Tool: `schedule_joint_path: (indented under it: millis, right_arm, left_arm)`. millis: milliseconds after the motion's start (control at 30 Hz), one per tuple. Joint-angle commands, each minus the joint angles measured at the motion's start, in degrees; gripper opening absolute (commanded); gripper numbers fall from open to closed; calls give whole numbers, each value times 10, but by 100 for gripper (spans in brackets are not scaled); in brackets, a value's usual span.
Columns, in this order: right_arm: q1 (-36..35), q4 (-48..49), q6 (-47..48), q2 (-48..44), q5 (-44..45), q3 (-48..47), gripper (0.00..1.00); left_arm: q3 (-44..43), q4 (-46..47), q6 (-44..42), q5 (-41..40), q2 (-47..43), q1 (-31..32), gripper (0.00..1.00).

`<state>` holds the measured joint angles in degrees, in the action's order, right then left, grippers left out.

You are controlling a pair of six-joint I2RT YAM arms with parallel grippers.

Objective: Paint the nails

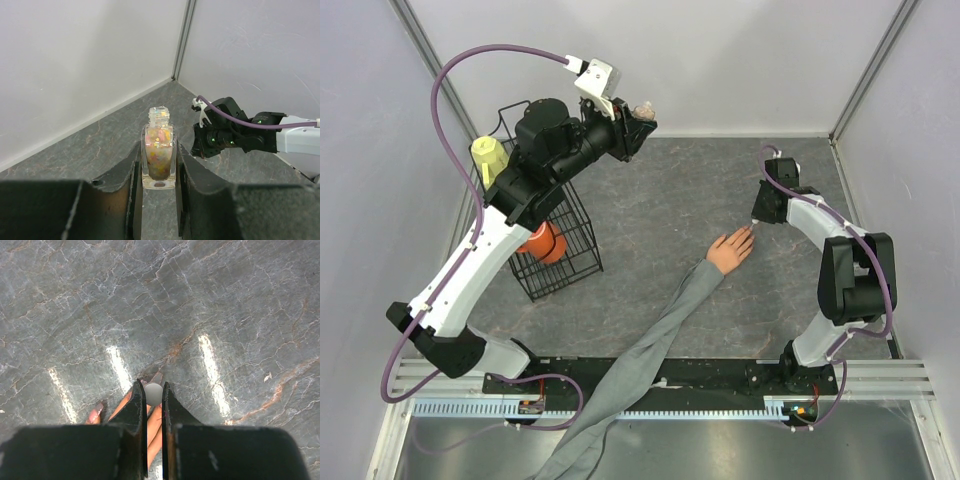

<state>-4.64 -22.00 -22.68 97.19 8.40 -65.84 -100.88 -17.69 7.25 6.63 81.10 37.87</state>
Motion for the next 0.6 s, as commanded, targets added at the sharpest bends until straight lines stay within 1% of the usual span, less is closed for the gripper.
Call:
schedule_joint_path:
  millis: [0,567]
  right_arm:
    - [3,8,4,5,4,-18,0]
    - [2,-1,6,6,10,-5,0]
  left_arm:
    - [-26,9,21,15,3,-5,2]
    - [-25,6,25,20,3,-9,2]
